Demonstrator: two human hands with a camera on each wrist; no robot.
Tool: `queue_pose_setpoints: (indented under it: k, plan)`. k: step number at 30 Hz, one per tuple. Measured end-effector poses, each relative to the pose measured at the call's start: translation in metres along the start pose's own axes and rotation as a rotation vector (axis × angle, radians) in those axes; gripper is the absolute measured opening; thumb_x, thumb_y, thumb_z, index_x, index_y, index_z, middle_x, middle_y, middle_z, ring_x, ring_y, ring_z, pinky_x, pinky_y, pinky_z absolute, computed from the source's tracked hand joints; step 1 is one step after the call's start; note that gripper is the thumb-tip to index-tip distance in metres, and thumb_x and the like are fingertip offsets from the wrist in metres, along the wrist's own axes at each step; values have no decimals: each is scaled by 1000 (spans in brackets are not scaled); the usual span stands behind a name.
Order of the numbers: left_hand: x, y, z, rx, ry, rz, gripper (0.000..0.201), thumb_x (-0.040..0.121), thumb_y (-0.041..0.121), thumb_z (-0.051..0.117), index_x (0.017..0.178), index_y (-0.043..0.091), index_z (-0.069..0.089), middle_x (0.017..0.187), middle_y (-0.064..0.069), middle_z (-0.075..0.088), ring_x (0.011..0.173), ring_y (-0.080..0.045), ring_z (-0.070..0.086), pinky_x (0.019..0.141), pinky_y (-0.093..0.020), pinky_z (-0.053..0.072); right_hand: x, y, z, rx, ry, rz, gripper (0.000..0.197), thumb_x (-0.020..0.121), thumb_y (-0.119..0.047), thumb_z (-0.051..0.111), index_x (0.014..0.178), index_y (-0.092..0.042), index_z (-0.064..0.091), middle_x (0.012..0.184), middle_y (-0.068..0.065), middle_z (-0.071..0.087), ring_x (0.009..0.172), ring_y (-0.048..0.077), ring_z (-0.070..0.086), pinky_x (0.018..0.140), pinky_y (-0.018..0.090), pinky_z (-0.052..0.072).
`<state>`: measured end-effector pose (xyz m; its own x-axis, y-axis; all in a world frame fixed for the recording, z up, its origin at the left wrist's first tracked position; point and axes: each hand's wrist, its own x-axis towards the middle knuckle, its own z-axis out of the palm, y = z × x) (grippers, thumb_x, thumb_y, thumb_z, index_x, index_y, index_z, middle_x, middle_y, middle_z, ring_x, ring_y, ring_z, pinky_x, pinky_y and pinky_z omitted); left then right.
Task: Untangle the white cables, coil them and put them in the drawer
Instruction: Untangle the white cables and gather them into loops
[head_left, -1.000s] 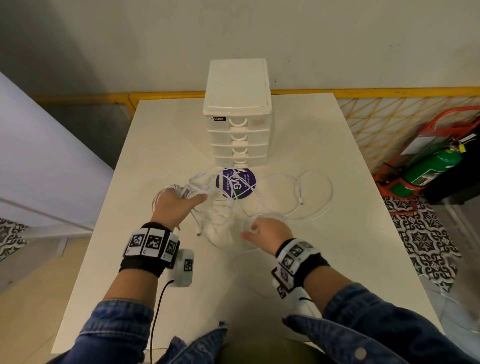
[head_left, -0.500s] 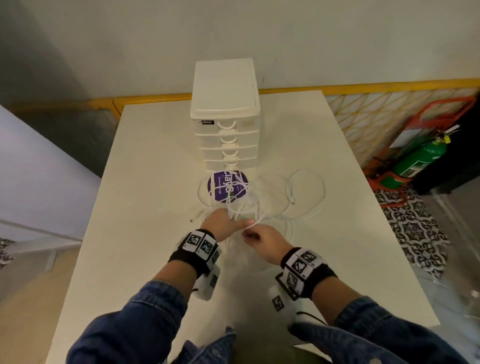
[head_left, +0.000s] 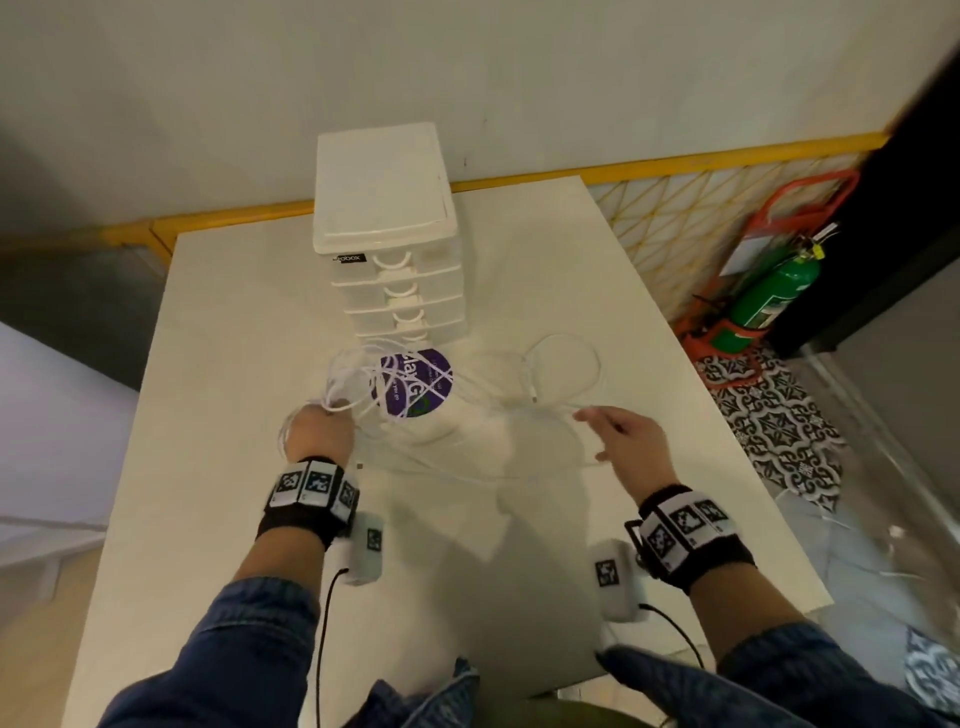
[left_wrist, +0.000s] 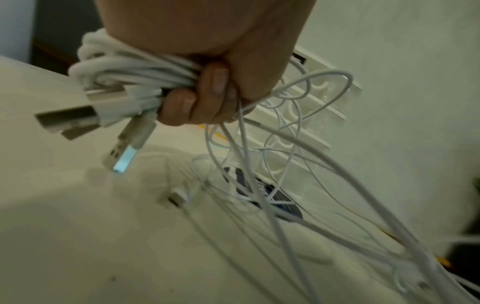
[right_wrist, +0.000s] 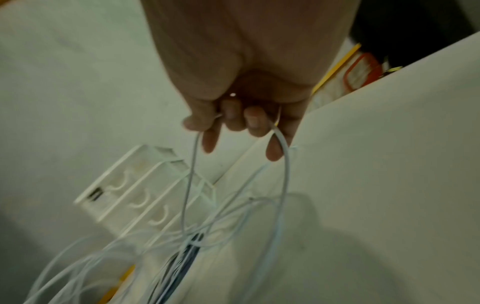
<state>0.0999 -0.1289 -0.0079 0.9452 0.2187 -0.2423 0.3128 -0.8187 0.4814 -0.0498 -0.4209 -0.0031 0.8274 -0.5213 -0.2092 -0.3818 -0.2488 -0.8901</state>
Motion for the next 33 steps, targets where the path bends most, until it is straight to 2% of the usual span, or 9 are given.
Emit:
queue_pose_setpoints:
  k: [4, 7, 12, 15, 19, 24, 27, 30, 33]
  plan:
    - [1, -14, -9, -82, 74, -43, 41, 98, 25, 42, 101, -12, 61, 107, -34, 61, 101, -43, 57, 75, -36, 35, 12, 35, -14, -150, 153, 317, 27, 96, -23, 43, 98, -9, 66, 74, 3, 63, 67, 21, 67, 70, 36, 54]
    - [-4, -11, -3, -117, 15, 17, 36, 95, 23, 47, 96, -10, 63, 101, -32, 64, 97, -41, 59, 72, -31, 33, 14, 41, -5, -434, 40, 416, 38, 91, -9, 42, 126, -10, 55, 119, 13, 57, 109, 32, 56, 96, 40, 45]
    - [-11, -1, -1, -80, -40, 80, 28, 93, 23, 47, 79, 1, 59, 78, -18, 60, 80, -33, 57, 69, -29, 37, 12, -1, 27, -704, 184, -242, 50, 80, -1, 49, 128, -16, 53, 134, 8, 44, 124, 29, 39, 101, 43, 35]
    - [-12, -2, -5, -82, -45, 73, 26, 94, 22, 47, 80, 3, 59, 75, -11, 54, 75, -26, 49, 69, -28, 34, 17, -16, 57, -791, -44, -488, 27, 86, -24, 55, 112, -19, 62, 118, 3, 56, 113, 27, 50, 93, 42, 40]
    - [-9, -13, -11, -145, -63, 36, 28, 94, 24, 48, 77, 4, 58, 62, -2, 52, 73, -27, 52, 68, -29, 34, 18, -5, 87, -1144, -392, -314, 35, 91, -41, 49, 120, -21, 53, 121, 0, 56, 113, 23, 50, 95, 38, 34]
    - [-3, -29, -27, -176, -6, -42, 31, 95, 25, 46, 81, 1, 59, 63, -4, 51, 75, -29, 52, 68, -30, 34, 26, 8, 71, -722, -195, -211, 26, 96, -28, 45, 106, -18, 67, 109, 3, 68, 101, 25, 60, 89, 32, 41]
    - [4, -41, -39, -195, 68, -126, 34, 95, 22, 46, 95, -8, 64, 88, -25, 63, 90, -39, 59, 76, -39, 41, 40, 10, 43, -397, 60, -26, 25, 95, -23, 46, 107, -16, 67, 104, 8, 69, 95, 29, 62, 83, 34, 48]
    - [8, -53, -53, -237, 191, -259, 38, 95, 22, 48, 109, -11, 62, 112, -30, 62, 108, -42, 58, 89, -41, 45, 53, 24, 10, -339, 234, 163, 29, 95, -21, 41, 115, -16, 61, 107, 15, 67, 98, 34, 59, 85, 40, 48]
    - [11, -56, -59, -324, 185, -270, 41, 93, 27, 48, 98, -10, 63, 104, -32, 62, 100, -44, 58, 87, -45, 45, 51, 38, -2, -458, 226, 275, 37, 95, -17, 38, 127, -25, 55, 117, 18, 60, 104, 38, 55, 89, 44, 44]
